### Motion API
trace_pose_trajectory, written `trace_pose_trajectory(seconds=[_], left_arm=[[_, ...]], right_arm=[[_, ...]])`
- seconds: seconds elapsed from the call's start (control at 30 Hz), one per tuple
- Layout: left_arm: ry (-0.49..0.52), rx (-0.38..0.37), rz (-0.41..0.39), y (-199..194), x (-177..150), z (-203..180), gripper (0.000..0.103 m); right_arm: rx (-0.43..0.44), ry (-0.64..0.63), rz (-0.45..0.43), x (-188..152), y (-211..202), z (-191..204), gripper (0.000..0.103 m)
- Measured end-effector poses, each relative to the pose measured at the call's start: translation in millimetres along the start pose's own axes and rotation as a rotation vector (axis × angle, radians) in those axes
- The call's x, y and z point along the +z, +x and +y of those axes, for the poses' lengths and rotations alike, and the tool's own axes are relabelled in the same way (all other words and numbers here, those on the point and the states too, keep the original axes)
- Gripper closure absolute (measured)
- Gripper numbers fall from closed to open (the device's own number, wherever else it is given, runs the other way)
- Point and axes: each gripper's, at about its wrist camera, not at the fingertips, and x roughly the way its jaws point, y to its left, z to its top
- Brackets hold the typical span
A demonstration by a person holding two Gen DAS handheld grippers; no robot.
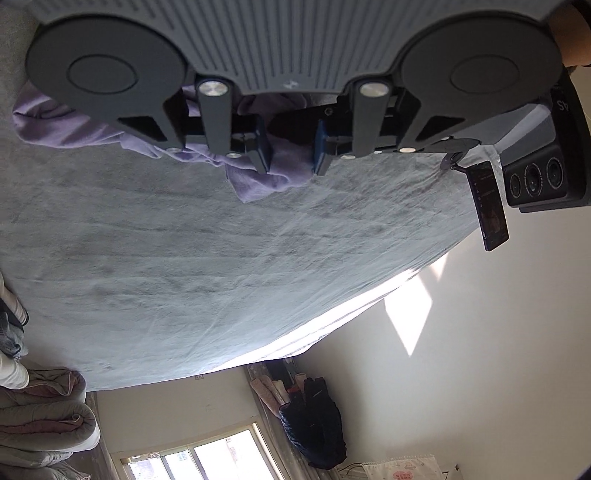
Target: Fold clothes
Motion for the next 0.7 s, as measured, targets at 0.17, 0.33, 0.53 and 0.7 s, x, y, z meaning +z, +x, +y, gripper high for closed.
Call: trace_pose_trajectory(seconds=[0.17,0.33,0.53,0.7], left_arm=[[-0.025,0.028,0.022,1,1,4,0.091],[-0.024,0.025,0.021,-2,1,4,0.091],[-0.026,0.065,0.027,-6,1,9,0.091],[-0.073,0.132,0.039,-12,2,26,0.091]], right_arm=[[-0.032,0.009,-0.05,4,-8,-2,0.094],[-0.079,0.008,-0.082,7,-14,-6,0.095],[-0.207,0.003,-0.167,13,-29,-16,0.095],[-0.343,0.007,-0.234,16,-46,-30,0.095]])
